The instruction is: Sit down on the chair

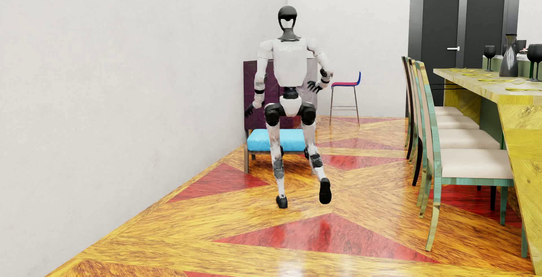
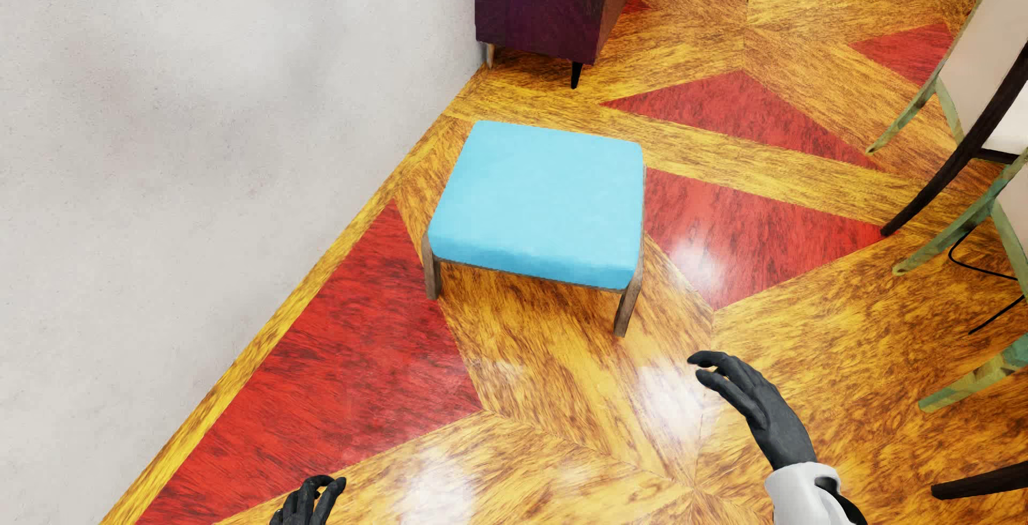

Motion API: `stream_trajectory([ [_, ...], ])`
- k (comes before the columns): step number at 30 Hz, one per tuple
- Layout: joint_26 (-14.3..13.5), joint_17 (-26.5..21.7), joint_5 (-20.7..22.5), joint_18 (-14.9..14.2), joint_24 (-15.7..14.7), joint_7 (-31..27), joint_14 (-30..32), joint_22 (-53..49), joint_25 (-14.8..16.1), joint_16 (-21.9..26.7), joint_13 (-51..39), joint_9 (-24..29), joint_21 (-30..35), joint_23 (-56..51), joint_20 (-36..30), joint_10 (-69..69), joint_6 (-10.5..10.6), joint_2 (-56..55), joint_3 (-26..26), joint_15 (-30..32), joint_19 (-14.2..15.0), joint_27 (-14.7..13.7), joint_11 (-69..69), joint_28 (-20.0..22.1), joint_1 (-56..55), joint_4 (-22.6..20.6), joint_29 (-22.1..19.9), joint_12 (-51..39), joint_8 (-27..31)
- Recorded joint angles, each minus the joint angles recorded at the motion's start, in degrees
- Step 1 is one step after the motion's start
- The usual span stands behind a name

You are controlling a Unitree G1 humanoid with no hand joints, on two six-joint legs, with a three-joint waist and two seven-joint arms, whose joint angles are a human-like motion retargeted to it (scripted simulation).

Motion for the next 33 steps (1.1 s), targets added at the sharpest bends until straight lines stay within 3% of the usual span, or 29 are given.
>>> stream_trajectory([
  [1, 0.94, 0.61, 0.75, 0.81, -2.59, -3.46, -0.99, -7.16, 0.78, -0.12, 0.44, 1.39, 0.27, 0.86, -0.34, -1.62, 0.05, -5.89, -0.95, -1.53, -0.63, 0.32, 1.08, -4.53, 3.57, -1.27, 1.86, -1.19, 1.14],
  [2, -0.7, 1.23, 1.48, 1.01, -1.96, -4.77, -3.07, -10.92, 2.57, 0.15, 1.64, 1.54, -0.8, 1.69, -2.11, -2.85, 0.65, -10.68, -2.13, -2.38, -1.03, 0.65, -1.8, -5.53, 6.92, -1.9, 1.35, -1.59, 1.85],
  [3, -2.27, 1.67, 2.8, 1.12, 0.27, -6.67, -5.11, -14.38, 3.07, 1.09, 2.02, 2.06, -2.16, 1.94, -1.58, -4.4, 1.01, -13.99, -2.8, -4.08, -1.87, 1.33, -7.47, -11.99, 10.65, -2.05, -0.13, -3.35, 3.23],
  [4, -2.81, 2.05, 3.99, -1.07, 3.51, -7.73, -7.18, -16.6, 2.21, 1.78, 2.57, 2.53, -3.3, 1.58, -2.04, -4.55, 1.35, -15.93, -3.93, -4.08, -1.65, 0.23, -15.79, -13.96, 13.16, -0.49, -1.93, -3.88, 4.66],
  [5, -3.92, 2.83, 3.72, -2.5, 4.98, -9.92, -7.86, -19.15, 1.33, 2.59, 2.62, 3.31, -5.02, 0.75, -3.57, -4.9, 1.18, -16.52, -4.75, -1.19, -1.1, 3.51, -27.51, -17.64, 14.73, 0.64, -2.5, -5.45, 6.68],
  [6, -4.45, 2.66, 3.07, -5.39, 5.88, -11.12, -9.5, -22.12, -1.08, 3.89, 3.2, 3.48, -6.5, -0.15, -4.69, -0.72, 1.08, -17.09, -5.53, 3.12, -0.19, 3.44, -39.27, -20.77, 13.48, 2.81, -2.38, -6.32, 8.78],
  [7, -4.33, 3.41, 0.98, -8.17, 5.11, -12.65, -10.71, -22.82, -2.62, 4.8, 5.67, 2.95, -10.79, -2.49, -11.0, 4.3, -1.38, -16.78, -3.77, 9.61, 0.14, 5.54, -52.01, -16.13, 10.7, 3.6, -0.76, -6.47, 11.16],
  [8, -6.14, 2.89, -2.1, -10.73, 5.91, -13.81, -11.01, -25.22, -3.79, 4.6, 7.89, 4.36, -12.7, -3.25, -12.53, 6.93, -2.0, -14.1, -3.32, 16.33, -0.14, 6.18, -60.62, -17.98, 10.36, 4.86, -1.35, -6.31, 12.56],
  [10, -5.06, 1.38, -6.53, -14.13, 3.6, -19.83, -11.0, -28.24, -4.04, 4.78, 10.09, 8.89, -14.6, -2.67, -14.09, 13.99, -3.36, -11.38, -3.35, 15.18, 10.19, 5.66, -57.68, -8.48, 7.1, 6.9, -1.07, -5.65, 13.81],
  [11, -4.35, 0.8, -5.0, -16.19, 4.48, -19.65, -10.26, -29.03, -5.99, 6.41, 10.35, 9.34, -11.73, -1.52, -8.78, 15.47, -5.68, -11.22, -3.47, 9.21, 12.14, 4.59, -52.81, -6.72, 6.32, 10.37, 3.09, -3.45, 13.17],
  [12, -3.45, -0.81, -2.88, -13.08, 5.0, -18.77, -9.09, -28.55, -5.75, 6.54, 10.19, 9.88, -10.05, 1.8, -6.63, 20.53, -6.04, -10.94, -1.1, 3.28, 6.64, 3.61, -49.24, -5.38, 2.38, 11.98, 4.7, -2.73, 6.51],
  [13, 0.83, -3.32, 0.12, -5.6, 3.56, -20.01, -7.74, -24.0, -6.39, 5.22, 6.74, 10.74, -4.37, 6.69, -4.09, 27.37, -5.64, -14.58, -1.08, 0.87, 5.02, 3.32, -42.7, -2.19, -2.93, 11.68, 8.66, -3.74, 7.47],
  [14, 4.93, -4.89, 3.51, -1.84, 1.84, -20.82, -10.5, -20.98, -7.88, 4.12, 1.4, 14.17, 3.29, 13.07, -1.99, 31.94, -4.84, -14.91, -1.6, -3.62, 4.92, 3.47, -39.13, 4.09, -3.78, 11.61, 7.01, -5.36, 9.57],
  [15, 5.04, -6.04, 4.03, -3.36, -1.52, -18.95, -11.94, -19.92, -9.13, 2.61, -1.36, 16.37, 5.66, 16.65, -1.6, 35.38, -4.32, -11.64, -1.0, -5.38, 2.09, 6.21, -42.86, 6.96, -5.5, 11.58, 9.89, -5.72, 8.64],
  [16, 4.68, -5.25, 5.35, -8.28, -2.62, -17.05, -10.65, -19.49, -7.88, 3.04, -2.73, 16.09, 5.53, 19.83, -2.24, 38.24, -4.13, -13.04, -1.47, -6.57, -0.14, 7.4, -40.13, 5.74, -9.13, 11.54, 13.86, -4.43, 6.09],
  [18, 1.84, -3.07, 6.03, -8.59, -0.32, -10.5, -10.16, -20.93, -7.94, 6.85, -5.3, 18.19, 1.12, 21.56, -3.29, 35.61, -2.59, -13.6, -2.47, -10.17, -0.55, 8.6, -38.26, 0.18, -6.49, 14.18, 13.13, -4.63, 3.75],
  [20, 0.5, 1.33, 6.33, -5.29, 2.84, -0.92, -8.64, -23.11, -8.64, 14.57, -9.53, 20.35, -1.13, 25.48, -5.59, 26.88, -2.56, -18.7, -5.25, -14.96, 0.17, 8.48, -31.11, -2.73, -3.52, 18.22, 3.57, -8.07, 0.38],
  [21, 0.11, 3.77, 4.12, -0.59, 2.75, 1.05, -11.23, -23.29, -7.26, 18.51, -10.23, 21.82, -4.09, 27.07, -12.94, 26.2, -1.82, -20.86, -5.75, -18.52, 1.27, 9.55, -26.38, -1.05, -5.7, 19.34, 4.39, -12.21, -2.33],
  [22, -0.35, 5.8, 0.94, 1.34, 1.91, -1.73, -14.82, -23.4, -7.9, 21.23, -12.17, 23.81, -9.18, 28.19, -21.25, 29.79, -1.4, -24.6, -5.79, -22.4, 2.6, 8.87, -20.15, -0.82, -11.69, 18.91, 7.72, -18.95, -3.71],
  [23, -1.24, 7.92, -2.7, -0.28, 0.96, -5.12, -18.98, -23.3, -7.18, 23.55, -14.04, 26.59, -14.5, 28.74, -30.11, 35.11, -1.71, -27.5, -5.13, -25.86, 4.04, 8.01, -14.01, -1.52, -18.13, 18.7, 11.27, -27.14, -4.78],
  [24, -1.84, 10.85, -7.65, -0.09, 2.14, -8.27, -21.62, -22.83, -3.96, 23.68, -15.19, 29.13, -17.97, 28.8, -36.59, 39.82, -2.27, -32.11, -5.03, -29.15, 5.78, 5.78, -6.32, -1.53, -24.97, 16.37, 8.57, -35.68, -4.64],
  [25, 0.53, 12.42, -10.08, -0.98, 3.22, -9.7, -22.74, -23.49, -0.19, 23.63, -15.1, 31.58, -18.39, 26.17, -41.67, 46.18, -2.84, -37.22, -3.86, -30.99, 6.0, 8.52, 1.63, -3.08, -31.95, 14.94, -1.13, -44.65, -4.25],
  [26, 0.52, 13.11, -11.95, -1.25, 2.09, -11.95, -22.9, -25.42, 3.11, 22.93, -15.78, 33.75, -18.33, 22.91, -45.76, 51.45, -3.88, -43.38, -2.54, -32.59, 6.31, 9.82, 9.29, -3.5, -38.81, 13.23, -11.31, -58.88, -2.29],
  [27, 0.13, 12.18, -14.75, -3.21, 1.84, -14.2, -23.2, -25.58, 4.81, 21.26, -15.39, 36.31, -16.74, 19.69, -49.58, 56.52, -4.01, -47.4, -1.23, -33.79, 7.77, 9.18, 16.43, -3.89, -44.12, 11.36, -17.25, -75.42, -0.06],
  [28, 0.8, 11.19, -16.85, -5.82, 2.8, -16.66, -23.09, -25.34, 4.04, 20.85, -15.44, 38.1, -16.5, 17.2, -52.23, 61.99, -4.38, -50.64, -0.64, -35.63, 8.96, 7.27, 22.71, -3.54, -49.7, 10.06, -17.08, -88.56, 1.78],
  [29, 0.9, 9.04, -17.2, -4.83, 2.55, -16.98, -23.2, -26.19, 3.1, 21.25, -16.08, 39.68, -15.59, 14.18, -51.76, 66.58, -4.44, -53.63, -0.43, -36.3, 8.09, 6.14, 27.95, -4.13, -54.13, 8.91, -14.56, -98.55, 2.24],
  [30, 0.89, 6.44, -18.53, -5.85, 2.65, -17.45, -23.96, -27.57, 1.34, 21.37, -15.81, 40.96, -15.68, 10.31, -51.14, 70.92, -4.08, -55.88, 0.12, -37.21, 7.78, 5.45, 33.1, -4.48, -57.94, 8.82, -15.72, -104.77, 2.63],
  [32, 0.97, 2.27, -19.91, -9.94, 3.37, -19.19, -23.54, -29.93, 1.59, 22.29, -16.97, 43.14, -15.66, 3.99, -51.66, 77.37, -5.07, -60.25, 0.67, -38.41, 7.09, 6.76, 41.28, -3.61, -63.76, 8.74, -23.45, -117.43, 5.61],
  [33, 0.67, 0.37, -19.55, -12.2, 4.54, -20.05, -23.58, -31.08, 1.84, 23.21, -17.42, 43.47, -15.43, 1.22, -51.44, 79.77, -5.19, -60.88, 1.05, -38.76, 6.16, 5.08, 43.86, -4.13, -65.7, 9.39, -24.72, -117.33, 5.96],
])
